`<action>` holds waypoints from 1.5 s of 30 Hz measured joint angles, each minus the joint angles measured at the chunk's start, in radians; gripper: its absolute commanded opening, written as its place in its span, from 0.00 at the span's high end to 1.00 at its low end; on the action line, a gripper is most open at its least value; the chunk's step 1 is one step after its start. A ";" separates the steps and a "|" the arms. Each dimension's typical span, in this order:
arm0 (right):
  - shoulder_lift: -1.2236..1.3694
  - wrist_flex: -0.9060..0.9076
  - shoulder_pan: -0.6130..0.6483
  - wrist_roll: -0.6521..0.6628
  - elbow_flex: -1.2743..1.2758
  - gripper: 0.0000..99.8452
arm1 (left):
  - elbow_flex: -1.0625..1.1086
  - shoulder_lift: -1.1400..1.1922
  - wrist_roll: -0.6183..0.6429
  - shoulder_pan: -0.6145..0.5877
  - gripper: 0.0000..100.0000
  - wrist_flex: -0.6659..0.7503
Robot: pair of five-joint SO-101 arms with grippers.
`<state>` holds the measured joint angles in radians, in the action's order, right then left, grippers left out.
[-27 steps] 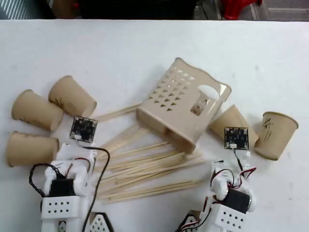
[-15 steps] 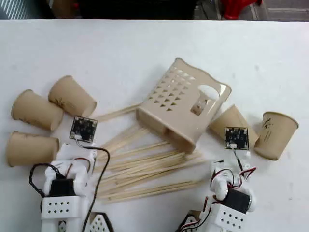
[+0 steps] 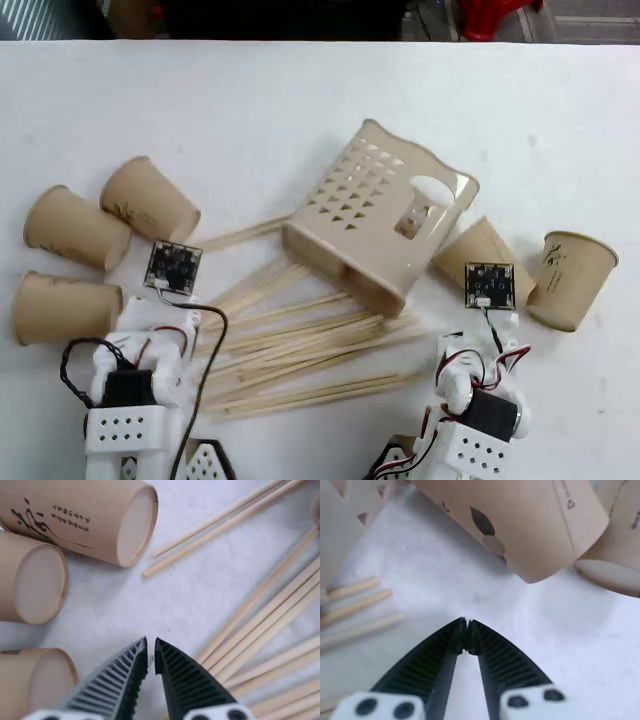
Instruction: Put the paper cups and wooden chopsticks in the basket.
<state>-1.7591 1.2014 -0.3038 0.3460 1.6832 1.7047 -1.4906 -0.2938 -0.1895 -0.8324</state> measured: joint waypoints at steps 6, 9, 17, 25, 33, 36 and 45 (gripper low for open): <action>0.000 0.000 0.000 0.000 0.000 0.98 | 0.000 0.000 0.000 0.000 0.95 0.000; 0.000 0.000 0.000 0.000 0.000 0.98 | 0.000 0.000 0.000 0.000 0.95 0.000; 0.000 0.000 0.000 0.000 0.000 0.98 | 0.000 0.000 0.000 0.000 0.95 0.000; 0.000 0.000 0.000 0.000 0.000 0.98 | 0.000 0.000 0.000 0.000 0.95 0.000; -0.002 0.000 0.000 0.000 0.000 0.98 | 0.000 0.000 0.000 0.000 0.95 0.000; -0.006 -0.023 0.000 0.000 -0.003 0.98 | 0.000 0.000 0.000 0.000 0.95 0.000; -0.035 -0.051 -0.017 0.221 -0.279 0.98 | 0.000 0.000 0.000 0.000 0.95 0.000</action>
<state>-1.7944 1.1508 -0.3207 0.5669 1.4039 1.7047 -1.4906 -0.2938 -0.1895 -0.8324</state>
